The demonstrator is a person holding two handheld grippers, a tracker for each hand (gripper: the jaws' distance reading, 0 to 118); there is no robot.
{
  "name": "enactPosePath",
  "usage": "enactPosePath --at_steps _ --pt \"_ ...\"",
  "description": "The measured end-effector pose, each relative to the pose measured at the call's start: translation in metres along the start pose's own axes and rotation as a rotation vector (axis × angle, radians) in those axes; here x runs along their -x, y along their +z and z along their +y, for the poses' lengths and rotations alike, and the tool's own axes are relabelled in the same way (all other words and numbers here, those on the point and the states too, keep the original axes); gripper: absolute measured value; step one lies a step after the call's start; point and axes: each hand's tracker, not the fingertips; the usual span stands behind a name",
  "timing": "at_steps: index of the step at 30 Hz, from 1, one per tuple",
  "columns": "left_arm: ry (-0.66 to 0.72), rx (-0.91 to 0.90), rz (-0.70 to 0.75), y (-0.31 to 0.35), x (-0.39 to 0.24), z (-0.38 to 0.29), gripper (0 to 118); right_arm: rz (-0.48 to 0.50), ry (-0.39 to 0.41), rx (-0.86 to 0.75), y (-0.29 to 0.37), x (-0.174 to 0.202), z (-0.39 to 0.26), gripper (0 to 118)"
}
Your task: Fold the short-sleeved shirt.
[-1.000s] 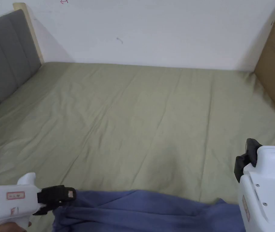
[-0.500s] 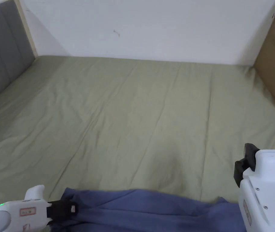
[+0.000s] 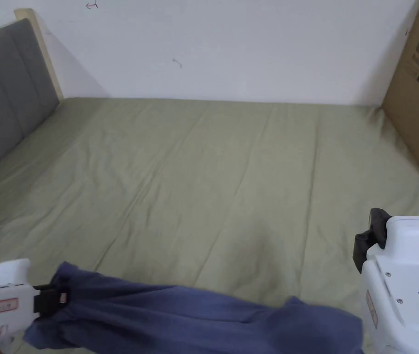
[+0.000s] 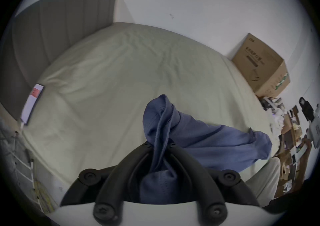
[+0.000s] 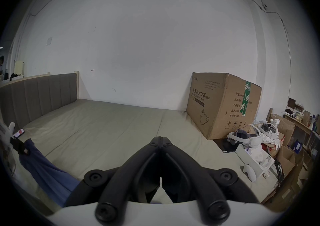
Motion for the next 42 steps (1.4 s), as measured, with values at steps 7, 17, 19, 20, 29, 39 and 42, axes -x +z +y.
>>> enactPosePath --at_steps 7,17,19,20,29,39,42 --pt "0.003 0.025 0.026 0.012 -0.031 -0.008 8 0.008 -0.015 -0.005 0.007 -0.011 -0.002 0" --pt "-0.06 0.181 -0.167 -0.054 -0.163 -0.027 8 0.011 -0.016 -0.017 0.018 -0.018 -0.004 0" --pt "-0.072 0.191 -0.186 -0.07 -0.183 -0.035 8 0.007 -0.019 -0.015 0.02 -0.022 -0.004 0" --pt "-0.07 0.202 -0.197 -0.077 -0.19 -0.038 8 0.004 -0.02 -0.015 0.02 -0.024 -0.005 0" --pt "0.021 0.18 -0.29 -0.076 -0.209 -0.052 116 -0.016 -0.03 0.004 0.022 -0.036 -0.01 0" --pt "0.0 -0.24 -0.112 -0.01 -0.183 -0.043 71 -0.009 -0.042 0.001 0.025 -0.039 -0.008 0" --pt "-0.026 -0.281 -0.033 -0.007 -0.175 -0.048 11 -0.007 -0.041 -0.004 0.026 -0.039 -0.007 0"
